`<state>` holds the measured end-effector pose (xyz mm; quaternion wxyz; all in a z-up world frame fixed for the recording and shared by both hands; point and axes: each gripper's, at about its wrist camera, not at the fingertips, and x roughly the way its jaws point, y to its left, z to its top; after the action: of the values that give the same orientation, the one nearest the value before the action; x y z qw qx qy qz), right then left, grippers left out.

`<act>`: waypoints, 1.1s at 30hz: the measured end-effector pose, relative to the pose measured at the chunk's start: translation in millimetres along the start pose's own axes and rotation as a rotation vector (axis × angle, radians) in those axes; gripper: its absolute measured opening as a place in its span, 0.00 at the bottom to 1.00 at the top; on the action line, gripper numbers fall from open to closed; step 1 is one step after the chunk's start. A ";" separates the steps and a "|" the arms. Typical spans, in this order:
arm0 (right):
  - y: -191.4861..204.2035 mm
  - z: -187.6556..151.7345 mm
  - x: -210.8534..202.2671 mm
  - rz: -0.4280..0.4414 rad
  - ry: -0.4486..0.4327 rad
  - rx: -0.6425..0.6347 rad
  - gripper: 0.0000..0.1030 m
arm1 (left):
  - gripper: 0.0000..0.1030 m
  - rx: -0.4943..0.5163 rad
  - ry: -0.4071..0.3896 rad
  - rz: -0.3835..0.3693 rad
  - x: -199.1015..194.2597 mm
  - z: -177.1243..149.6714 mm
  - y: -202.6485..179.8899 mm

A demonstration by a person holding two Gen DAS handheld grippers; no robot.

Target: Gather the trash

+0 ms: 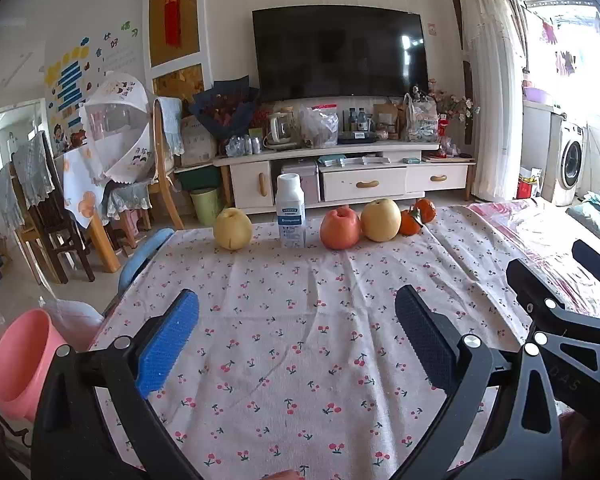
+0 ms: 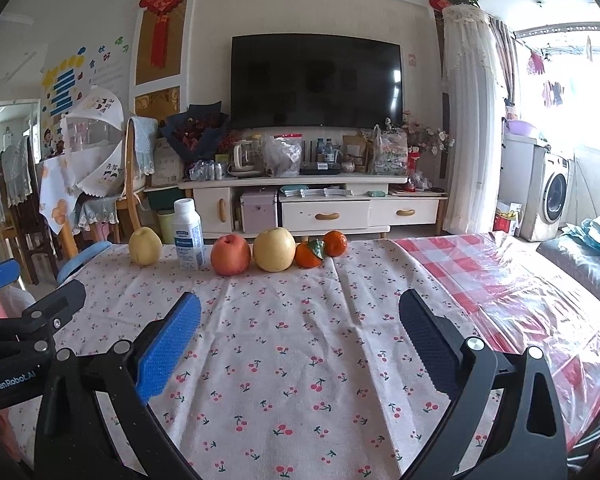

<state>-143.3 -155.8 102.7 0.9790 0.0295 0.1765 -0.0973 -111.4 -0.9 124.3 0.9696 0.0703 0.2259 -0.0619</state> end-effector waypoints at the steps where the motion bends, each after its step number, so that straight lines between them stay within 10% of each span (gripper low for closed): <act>1: 0.2 0.0 1.3 0.000 0.003 -0.001 0.95 | 0.96 -0.001 0.001 0.001 1.0 -0.6 0.3; 24: 25.4 -5.7 28.6 0.032 0.072 -0.058 0.95 | 0.96 -0.030 0.087 0.017 52.3 -26.2 21.3; 33: 21.5 -20.6 72.5 0.007 0.275 -0.014 0.95 | 0.96 -0.026 0.251 0.042 106.4 -53.4 17.7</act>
<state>-79.4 -146.0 58.4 0.9462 0.0361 0.3095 -0.0878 -36.9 15.9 31.3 0.9356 0.0698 0.3447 -0.0295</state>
